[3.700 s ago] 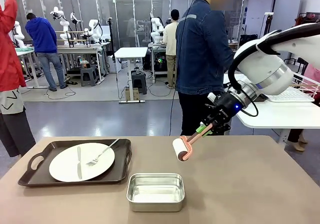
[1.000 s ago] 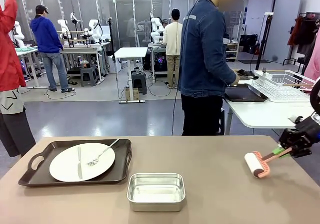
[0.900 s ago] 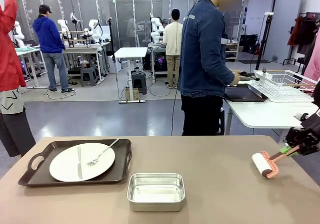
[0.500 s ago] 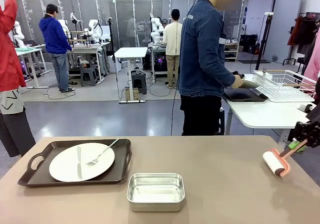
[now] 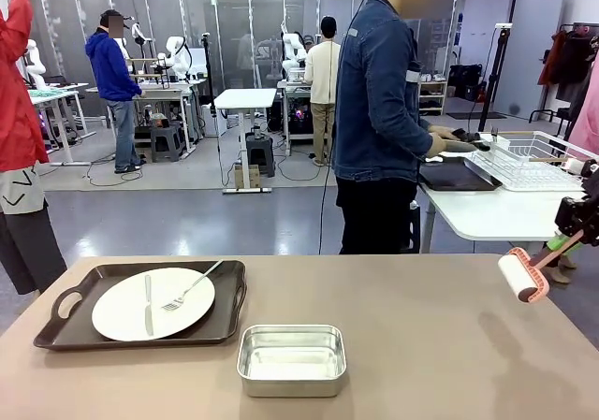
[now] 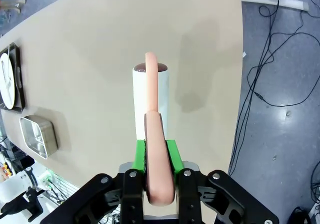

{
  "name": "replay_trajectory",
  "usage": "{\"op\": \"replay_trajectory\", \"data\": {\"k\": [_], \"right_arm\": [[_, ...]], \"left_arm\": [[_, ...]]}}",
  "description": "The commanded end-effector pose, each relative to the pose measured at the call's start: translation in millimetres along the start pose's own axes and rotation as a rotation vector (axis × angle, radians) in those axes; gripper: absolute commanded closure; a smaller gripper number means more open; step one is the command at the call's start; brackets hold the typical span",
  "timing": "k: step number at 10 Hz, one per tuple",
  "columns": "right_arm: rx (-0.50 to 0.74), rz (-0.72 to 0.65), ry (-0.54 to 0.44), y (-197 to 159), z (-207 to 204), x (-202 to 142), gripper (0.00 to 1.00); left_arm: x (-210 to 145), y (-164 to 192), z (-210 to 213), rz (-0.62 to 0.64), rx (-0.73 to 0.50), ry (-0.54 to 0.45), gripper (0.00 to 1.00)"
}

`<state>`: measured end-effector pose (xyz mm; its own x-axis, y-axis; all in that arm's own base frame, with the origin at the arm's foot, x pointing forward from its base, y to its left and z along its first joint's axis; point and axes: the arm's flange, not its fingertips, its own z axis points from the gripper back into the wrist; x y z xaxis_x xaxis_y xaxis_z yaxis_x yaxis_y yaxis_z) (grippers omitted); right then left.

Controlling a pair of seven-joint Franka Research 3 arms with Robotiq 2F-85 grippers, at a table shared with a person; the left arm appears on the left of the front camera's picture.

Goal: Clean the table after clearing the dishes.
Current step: When the left (or right) Handle tray is removed, use the left hand (or right hand) to clean the left (or right) side of the table with the Lint Roller, then place the Lint Roller back on top of the Airtight Container.

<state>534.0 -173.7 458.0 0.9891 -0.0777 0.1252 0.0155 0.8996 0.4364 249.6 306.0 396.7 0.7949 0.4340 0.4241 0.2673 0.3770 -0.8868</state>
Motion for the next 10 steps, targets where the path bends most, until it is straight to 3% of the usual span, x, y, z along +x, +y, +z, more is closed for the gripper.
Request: {"op": "replay_trajectory", "data": {"k": [1,10], "right_arm": [[0.0,0.001,0.014,-10.0,-10.2,4.1,0.79],[0.0,0.001,0.014,-10.0,-10.2,4.1,0.79]], "left_arm": [[-1.1,-1.8,2.6,-0.004,-0.005,-0.002,0.0],[-1.1,-1.8,2.6,-0.004,-0.005,-0.002,0.0]]}}
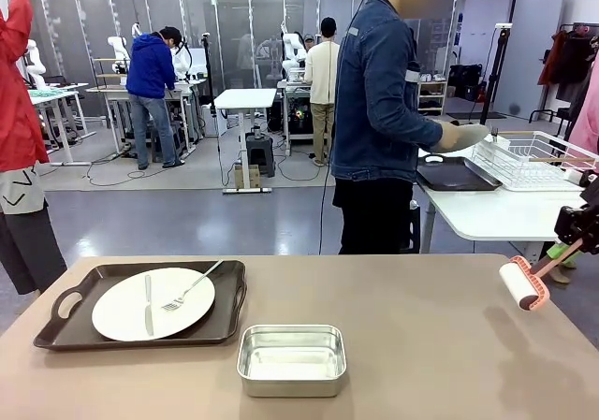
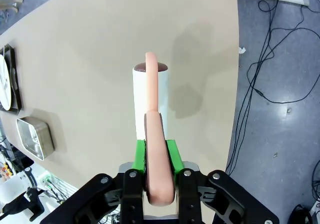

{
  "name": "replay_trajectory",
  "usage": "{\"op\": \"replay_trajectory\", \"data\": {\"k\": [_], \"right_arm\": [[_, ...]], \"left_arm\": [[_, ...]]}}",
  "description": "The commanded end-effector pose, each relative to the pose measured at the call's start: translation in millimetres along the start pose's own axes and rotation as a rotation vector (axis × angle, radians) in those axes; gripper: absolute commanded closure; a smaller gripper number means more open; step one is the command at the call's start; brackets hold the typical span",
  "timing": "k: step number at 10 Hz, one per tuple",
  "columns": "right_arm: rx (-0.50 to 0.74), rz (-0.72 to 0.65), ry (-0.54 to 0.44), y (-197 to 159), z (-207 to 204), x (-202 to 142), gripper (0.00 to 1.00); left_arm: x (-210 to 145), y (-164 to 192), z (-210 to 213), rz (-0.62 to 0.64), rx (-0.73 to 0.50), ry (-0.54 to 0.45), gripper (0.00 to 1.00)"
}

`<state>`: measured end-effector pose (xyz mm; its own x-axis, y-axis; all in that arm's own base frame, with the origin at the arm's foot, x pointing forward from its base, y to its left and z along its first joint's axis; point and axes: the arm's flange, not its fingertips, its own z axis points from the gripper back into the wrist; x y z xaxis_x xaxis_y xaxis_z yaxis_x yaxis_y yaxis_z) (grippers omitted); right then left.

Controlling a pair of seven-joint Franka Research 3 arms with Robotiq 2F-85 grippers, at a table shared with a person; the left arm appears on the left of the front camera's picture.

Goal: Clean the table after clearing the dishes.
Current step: Place the Lint Roller back on top of the Airtight Container.

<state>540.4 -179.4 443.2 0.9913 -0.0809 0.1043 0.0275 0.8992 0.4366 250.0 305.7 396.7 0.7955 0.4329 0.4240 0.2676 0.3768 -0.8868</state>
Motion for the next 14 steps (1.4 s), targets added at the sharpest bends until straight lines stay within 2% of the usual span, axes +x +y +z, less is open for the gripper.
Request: {"op": "replay_trajectory", "data": {"k": [1,3,4,6,7,10,12,14], "right_arm": [[0.001,0.013,-0.003,1,2,-1,0.79],[0.0,0.0,0.0,0,0,0,0.79],[-0.066,0.119,-0.008,33,6,5,0.79],[-0.071,0.466,-0.001,121,13,0,0.79],[-0.092,0.593,0.017,166,11,-10,0.79],[-0.178,1.0,0.121,296,-20,-59,0.79],[-0.208,1.225,0.186,376,-42,-97,0.79],[-0.286,1.39,0.242,436,-70,-121,0.79]], "left_arm": [[-1,-2,3,-0.004,-0.005,-0.004,0.0],[-1,-2,3,-0.004,-0.005,-0.004,0.0],[-1,-2,3,-0.004,-0.005,-0.004,0.0],[-1,-2,3,-0.004,-0.005,-0.004,0.0],[-1,-2,3,-0.004,-0.005,-0.004,0.0],[-1,-2,3,-0.004,-0.005,-0.004,0.0],[-1,-2,3,-0.004,-0.005,-0.004,0.0],[-1,-2,3,-0.004,-0.005,-0.004,0.0]]}}
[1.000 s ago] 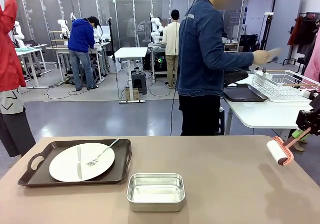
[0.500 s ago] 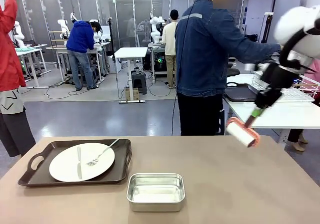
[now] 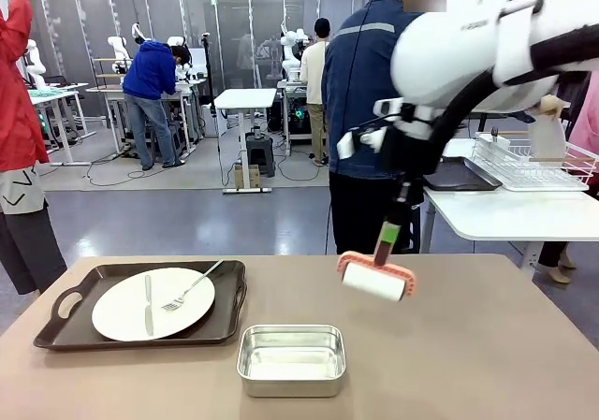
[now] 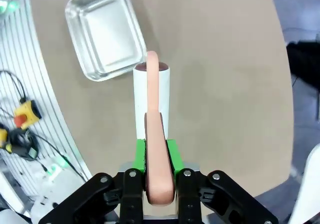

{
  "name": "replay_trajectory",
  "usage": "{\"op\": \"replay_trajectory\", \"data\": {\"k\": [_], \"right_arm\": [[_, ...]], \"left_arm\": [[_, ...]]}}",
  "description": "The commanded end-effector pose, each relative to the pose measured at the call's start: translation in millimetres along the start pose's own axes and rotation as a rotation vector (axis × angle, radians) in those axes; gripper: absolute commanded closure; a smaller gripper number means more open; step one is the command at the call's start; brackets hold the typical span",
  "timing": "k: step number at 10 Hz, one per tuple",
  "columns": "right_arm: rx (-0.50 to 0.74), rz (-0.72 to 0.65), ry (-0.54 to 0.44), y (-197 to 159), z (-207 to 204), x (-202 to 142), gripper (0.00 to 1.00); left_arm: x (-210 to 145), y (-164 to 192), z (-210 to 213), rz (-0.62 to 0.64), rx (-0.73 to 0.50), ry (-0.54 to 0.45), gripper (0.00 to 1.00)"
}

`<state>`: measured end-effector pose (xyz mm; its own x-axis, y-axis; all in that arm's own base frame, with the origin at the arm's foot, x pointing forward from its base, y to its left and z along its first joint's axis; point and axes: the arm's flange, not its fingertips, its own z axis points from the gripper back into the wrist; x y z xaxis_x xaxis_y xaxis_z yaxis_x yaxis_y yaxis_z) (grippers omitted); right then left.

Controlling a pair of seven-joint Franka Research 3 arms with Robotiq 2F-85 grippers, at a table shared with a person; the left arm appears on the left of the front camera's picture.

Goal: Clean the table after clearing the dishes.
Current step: Place the Lint Roller back on top of the Airtight Container.

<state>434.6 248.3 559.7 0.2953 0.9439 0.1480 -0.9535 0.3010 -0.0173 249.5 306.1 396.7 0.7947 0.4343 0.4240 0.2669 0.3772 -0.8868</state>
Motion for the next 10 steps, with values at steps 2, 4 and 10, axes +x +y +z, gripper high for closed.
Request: {"op": "replay_trajectory", "data": {"k": [2,4,10], "right_arm": [[-0.092,0.176,0.08,17,-11,41,0.79],[-0.053,0.138,0.065,29,-10,38,0.79],[-0.034,0.223,0.047,25,-20,64,0.79]], "left_arm": [[-1,-2,2,-0.004,-0.006,-0.002,0.0],[-1,-2,2,-0.004,-0.006,-0.002,0.0],[-1,-2,2,-0.004,-0.006,-0.002,0.0]]}}
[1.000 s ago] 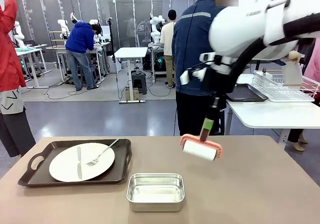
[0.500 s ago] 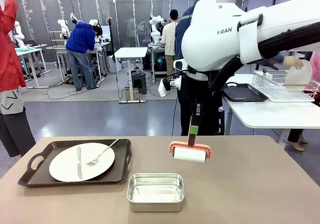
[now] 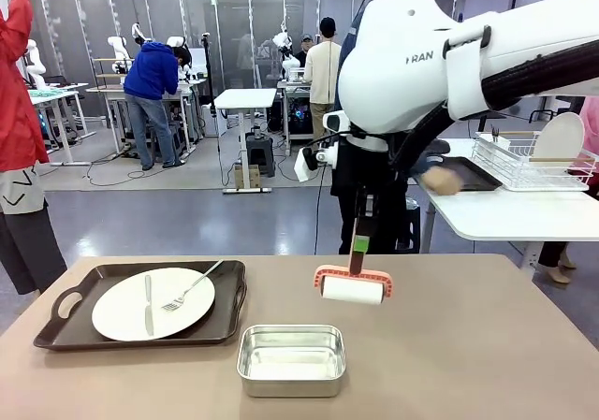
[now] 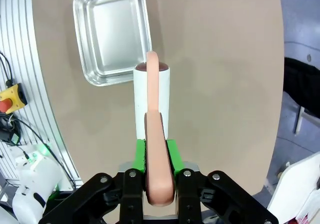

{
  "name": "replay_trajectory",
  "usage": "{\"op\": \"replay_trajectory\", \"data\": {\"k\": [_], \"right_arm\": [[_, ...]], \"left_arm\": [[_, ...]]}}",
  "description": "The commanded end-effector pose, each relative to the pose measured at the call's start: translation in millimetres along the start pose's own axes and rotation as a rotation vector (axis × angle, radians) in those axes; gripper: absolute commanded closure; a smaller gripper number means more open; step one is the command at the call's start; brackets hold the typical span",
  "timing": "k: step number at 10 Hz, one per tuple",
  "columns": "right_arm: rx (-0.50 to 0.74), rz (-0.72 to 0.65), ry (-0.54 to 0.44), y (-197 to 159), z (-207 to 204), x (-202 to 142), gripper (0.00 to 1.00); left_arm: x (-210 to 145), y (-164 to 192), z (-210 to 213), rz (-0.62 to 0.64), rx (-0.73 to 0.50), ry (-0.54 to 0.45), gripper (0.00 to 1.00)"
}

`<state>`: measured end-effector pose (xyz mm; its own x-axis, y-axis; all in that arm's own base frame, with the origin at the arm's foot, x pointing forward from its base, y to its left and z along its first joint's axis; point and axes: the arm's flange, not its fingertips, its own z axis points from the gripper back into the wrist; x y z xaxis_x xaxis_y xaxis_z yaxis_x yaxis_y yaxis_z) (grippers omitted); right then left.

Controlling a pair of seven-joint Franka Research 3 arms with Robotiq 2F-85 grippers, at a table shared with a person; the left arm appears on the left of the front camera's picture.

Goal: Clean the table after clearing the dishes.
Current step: Place the Lint Roller back on top of the Airtight Container.

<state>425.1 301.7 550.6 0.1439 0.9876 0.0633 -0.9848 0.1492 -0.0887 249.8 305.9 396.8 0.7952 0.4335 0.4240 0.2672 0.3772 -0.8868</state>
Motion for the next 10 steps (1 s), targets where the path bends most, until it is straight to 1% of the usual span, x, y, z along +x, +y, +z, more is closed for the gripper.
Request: {"op": "replay_trajectory", "data": {"k": [1,3,6,8,9,10], "right_arm": [[0.044,0.107,-0.05,-3,-4,36,0.79],[0.106,0.188,0.001,8,-15,73,0.79],[0.197,0.258,0.037,18,-45,104,0.79],[0.235,0.283,0.072,12,-65,117,0.79],[0.247,0.272,0.067,10,-74,122,0.79],[0.229,0.264,0.052,8,-84,126,0.79]], "left_arm": [[-1,-2,3,-0.004,-0.006,-0.003,0.0],[-1,-2,3,-0.004,-0.006,-0.003,0.0],[-1,-2,3,-0.004,-0.006,-0.003,0.0],[-1,-2,3,-0.004,-0.006,-0.003,0.0],[-1,-2,3,-0.004,-0.006,-0.003,0.0],[-1,-2,3,-0.004,-0.006,-0.003,0.0]]}}
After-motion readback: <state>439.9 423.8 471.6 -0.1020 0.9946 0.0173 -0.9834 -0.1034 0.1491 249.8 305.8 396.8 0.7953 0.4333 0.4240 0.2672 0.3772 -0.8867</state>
